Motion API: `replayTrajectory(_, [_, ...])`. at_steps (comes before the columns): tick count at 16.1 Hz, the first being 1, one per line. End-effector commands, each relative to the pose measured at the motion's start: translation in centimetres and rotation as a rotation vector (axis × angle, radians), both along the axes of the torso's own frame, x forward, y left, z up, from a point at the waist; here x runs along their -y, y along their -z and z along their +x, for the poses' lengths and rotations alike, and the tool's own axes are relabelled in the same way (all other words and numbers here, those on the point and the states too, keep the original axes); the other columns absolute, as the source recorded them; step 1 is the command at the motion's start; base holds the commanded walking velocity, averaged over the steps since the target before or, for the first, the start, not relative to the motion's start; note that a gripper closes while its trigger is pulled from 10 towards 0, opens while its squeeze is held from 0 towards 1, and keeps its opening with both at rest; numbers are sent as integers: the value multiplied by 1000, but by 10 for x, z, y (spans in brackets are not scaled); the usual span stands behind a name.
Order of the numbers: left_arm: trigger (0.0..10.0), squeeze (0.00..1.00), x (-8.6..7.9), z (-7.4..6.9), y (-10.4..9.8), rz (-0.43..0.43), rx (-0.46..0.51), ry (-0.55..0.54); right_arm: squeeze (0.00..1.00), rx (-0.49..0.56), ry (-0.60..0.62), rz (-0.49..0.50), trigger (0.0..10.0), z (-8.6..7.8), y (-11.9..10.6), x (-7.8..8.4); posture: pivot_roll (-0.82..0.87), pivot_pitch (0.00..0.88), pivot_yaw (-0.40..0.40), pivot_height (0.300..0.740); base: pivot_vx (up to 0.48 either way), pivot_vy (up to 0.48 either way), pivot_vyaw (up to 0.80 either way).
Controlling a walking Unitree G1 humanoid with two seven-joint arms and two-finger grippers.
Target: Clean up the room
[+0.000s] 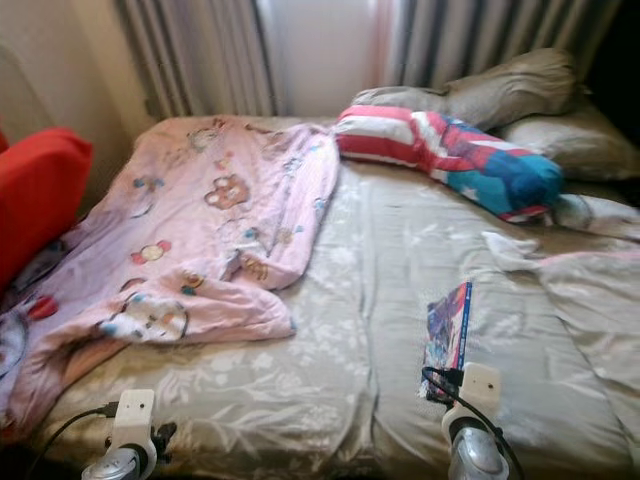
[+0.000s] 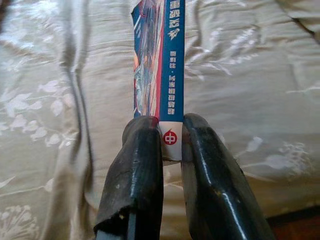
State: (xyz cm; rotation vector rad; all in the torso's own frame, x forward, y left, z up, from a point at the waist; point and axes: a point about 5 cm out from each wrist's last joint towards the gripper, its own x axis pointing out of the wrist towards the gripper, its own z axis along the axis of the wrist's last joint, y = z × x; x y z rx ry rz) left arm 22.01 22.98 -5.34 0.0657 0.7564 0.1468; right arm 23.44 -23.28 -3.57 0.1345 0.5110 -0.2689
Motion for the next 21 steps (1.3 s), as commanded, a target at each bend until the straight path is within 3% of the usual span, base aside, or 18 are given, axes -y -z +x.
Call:
replayTrajectory(1, [10000,0,-1,-3,2,-4,-16,-20,0,58,9,-12,10000,10,-9,3,79,12,5,740,0,0,0])
replayTrajectory(7, [10000,0,-1,-4,3,-4,-20,-21,0,68,14,-13,10000,11,-11,2,79,14,6,740,0,0,0])
replayTrajectory(12, [10000,0,-2,-4,2,-3,-15,-24,0,63,19,-2,10000,12,-11,2,77,14,6,740,0,-256,-430])
replayTrajectory(21, [10000,0,-1,-5,3,-6,-18,-28,0,76,18,-9,10000,14,-13,3,78,17,4,740,0,-259,0])
